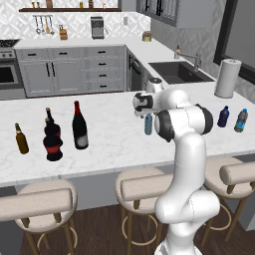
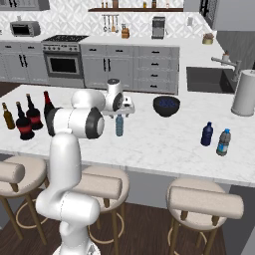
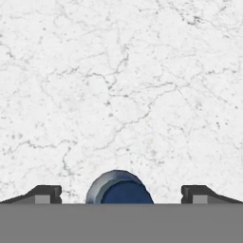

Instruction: Move the plastic bottles in the middle to the plastics group, and the glass bottles in the middle to the glass group.

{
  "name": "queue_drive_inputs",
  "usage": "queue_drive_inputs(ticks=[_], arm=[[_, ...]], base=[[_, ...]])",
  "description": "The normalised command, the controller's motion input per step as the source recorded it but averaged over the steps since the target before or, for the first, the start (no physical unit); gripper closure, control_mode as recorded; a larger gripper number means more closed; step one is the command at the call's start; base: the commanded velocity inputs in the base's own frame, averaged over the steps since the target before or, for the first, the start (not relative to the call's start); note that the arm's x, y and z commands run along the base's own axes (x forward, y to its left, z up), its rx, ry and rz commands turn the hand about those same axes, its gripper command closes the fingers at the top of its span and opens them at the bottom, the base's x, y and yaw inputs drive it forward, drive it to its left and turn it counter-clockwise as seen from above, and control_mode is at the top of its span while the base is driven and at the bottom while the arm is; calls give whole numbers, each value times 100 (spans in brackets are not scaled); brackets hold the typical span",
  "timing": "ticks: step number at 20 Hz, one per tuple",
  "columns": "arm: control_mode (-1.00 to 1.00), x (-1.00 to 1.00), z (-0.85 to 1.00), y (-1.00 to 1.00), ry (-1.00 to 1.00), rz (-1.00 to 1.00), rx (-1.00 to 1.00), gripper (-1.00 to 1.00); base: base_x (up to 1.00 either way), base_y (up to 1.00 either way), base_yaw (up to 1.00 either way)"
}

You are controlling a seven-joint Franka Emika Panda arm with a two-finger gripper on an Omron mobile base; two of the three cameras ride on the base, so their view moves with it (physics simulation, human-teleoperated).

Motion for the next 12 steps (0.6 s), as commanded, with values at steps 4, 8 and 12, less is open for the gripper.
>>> queue_drive_inputs(ticks=[4, 8, 12], arm=[[-100, 0, 0, 0, 0, 0, 0, 100], [-100, 0, 0, 0, 0, 0, 0, 100], [-100, -3, 0, 0, -2, 0, 0, 100]], base=[[0, 0, 0], [0, 0, 0], [0, 0, 0]])
